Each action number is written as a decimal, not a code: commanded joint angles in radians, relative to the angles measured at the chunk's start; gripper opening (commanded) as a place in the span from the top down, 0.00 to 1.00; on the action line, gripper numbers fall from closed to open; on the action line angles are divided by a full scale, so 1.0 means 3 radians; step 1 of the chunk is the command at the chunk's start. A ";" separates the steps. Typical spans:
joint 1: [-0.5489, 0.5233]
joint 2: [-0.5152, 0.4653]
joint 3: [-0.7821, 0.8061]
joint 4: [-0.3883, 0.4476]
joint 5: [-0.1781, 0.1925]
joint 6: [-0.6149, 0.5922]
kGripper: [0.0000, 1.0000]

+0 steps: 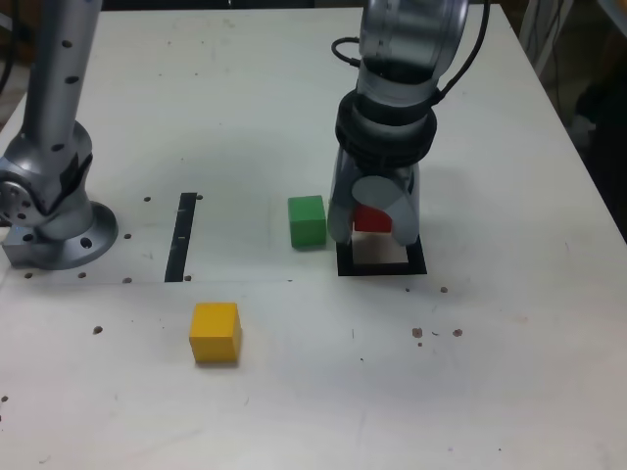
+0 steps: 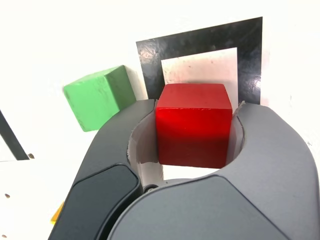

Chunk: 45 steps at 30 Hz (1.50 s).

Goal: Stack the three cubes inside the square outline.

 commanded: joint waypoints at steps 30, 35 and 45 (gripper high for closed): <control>0.0115 0.0221 0.0196 -0.0475 -0.0133 0.0169 0.03; 0.0101 0.0120 0.0122 -0.0300 -0.0150 0.0183 0.01; -0.0189 -0.0473 -0.0070 0.0384 0.0006 -0.0023 0.01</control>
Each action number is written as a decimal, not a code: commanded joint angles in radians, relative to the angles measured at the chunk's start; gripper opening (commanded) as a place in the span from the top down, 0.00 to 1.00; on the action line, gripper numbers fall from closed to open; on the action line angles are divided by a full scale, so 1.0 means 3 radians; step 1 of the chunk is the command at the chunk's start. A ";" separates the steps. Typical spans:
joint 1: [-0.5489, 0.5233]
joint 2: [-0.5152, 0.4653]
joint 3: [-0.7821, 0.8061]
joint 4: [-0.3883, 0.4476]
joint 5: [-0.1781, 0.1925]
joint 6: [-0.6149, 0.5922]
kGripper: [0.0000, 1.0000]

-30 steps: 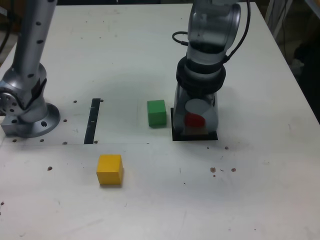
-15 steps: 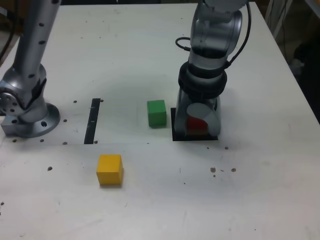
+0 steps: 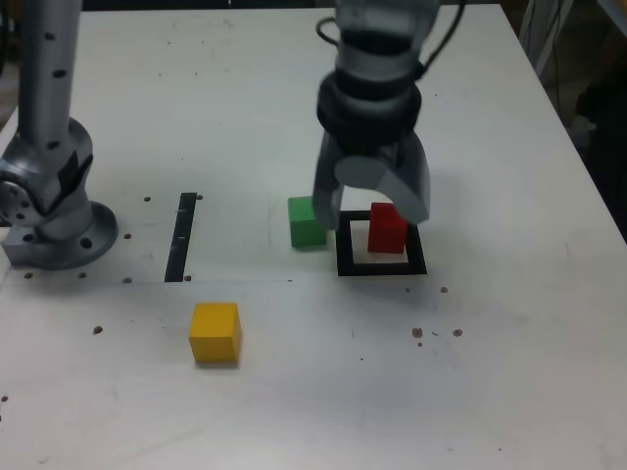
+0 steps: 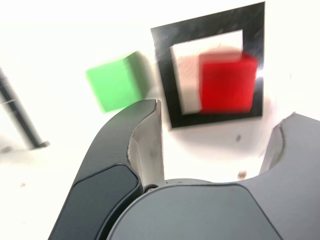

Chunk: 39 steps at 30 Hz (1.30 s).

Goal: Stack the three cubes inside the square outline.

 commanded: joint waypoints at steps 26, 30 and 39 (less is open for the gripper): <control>-0.1467 -0.0857 0.1078 0.0073 -0.0636 -0.1068 0.02; -0.1633 -0.0759 0.1035 0.0029 -0.0698 -0.1256 0.03; -0.1718 -0.0403 0.1048 -0.0134 -0.0760 -0.1350 0.03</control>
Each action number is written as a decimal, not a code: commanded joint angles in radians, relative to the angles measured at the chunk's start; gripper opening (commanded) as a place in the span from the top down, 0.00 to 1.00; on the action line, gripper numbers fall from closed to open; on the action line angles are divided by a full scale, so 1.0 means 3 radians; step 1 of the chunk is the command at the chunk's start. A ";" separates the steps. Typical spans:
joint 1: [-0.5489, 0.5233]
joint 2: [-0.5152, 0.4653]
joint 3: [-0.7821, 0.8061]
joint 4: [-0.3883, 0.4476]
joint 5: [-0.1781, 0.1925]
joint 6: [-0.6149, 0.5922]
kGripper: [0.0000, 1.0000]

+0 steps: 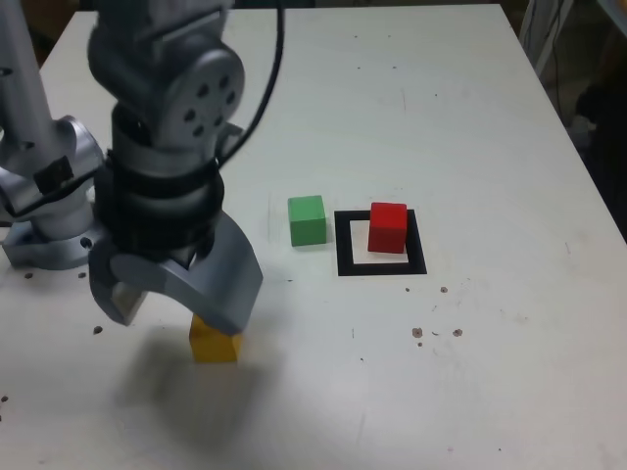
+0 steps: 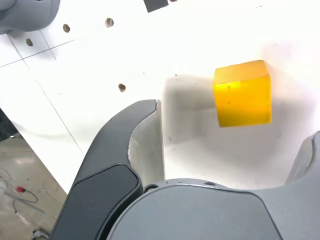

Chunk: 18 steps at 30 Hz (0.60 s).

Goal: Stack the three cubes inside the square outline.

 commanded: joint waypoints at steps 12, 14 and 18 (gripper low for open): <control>0.0018 0.0005 0.0705 -0.0970 -0.0029 -0.0002 0.00; 0.0025 0.0022 0.0723 -0.1001 -0.0039 0.0000 0.01; 0.0032 0.0069 0.0719 -0.1060 -0.0032 0.0000 0.03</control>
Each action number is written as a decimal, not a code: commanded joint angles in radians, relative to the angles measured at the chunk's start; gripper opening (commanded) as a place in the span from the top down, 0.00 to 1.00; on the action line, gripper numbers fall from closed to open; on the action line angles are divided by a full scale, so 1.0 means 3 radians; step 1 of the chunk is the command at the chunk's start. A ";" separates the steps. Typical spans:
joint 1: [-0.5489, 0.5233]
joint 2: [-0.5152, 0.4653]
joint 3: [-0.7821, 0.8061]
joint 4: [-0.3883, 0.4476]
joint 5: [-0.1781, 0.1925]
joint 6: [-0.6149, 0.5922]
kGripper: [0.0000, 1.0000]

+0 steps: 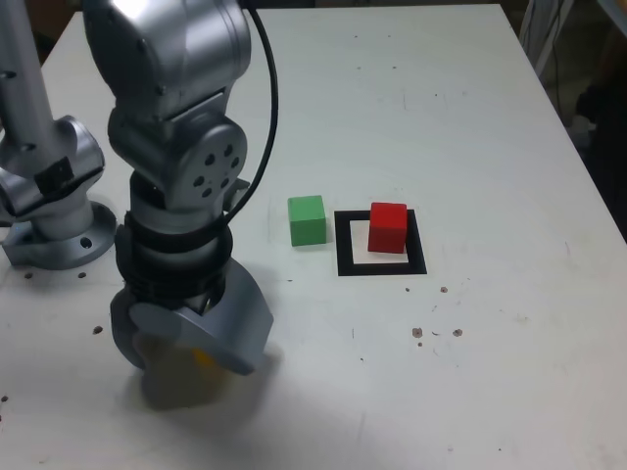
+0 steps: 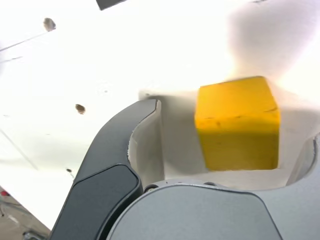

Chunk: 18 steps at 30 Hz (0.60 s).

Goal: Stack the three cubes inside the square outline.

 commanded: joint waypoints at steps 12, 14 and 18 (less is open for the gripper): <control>0.0169 0.0246 -0.0123 0.0049 0.0124 -0.0170 0.27; 0.0220 0.0248 -0.0122 0.0081 0.0172 -0.0205 0.31; 0.0284 0.0241 -0.0134 0.0149 0.0226 -0.0211 0.38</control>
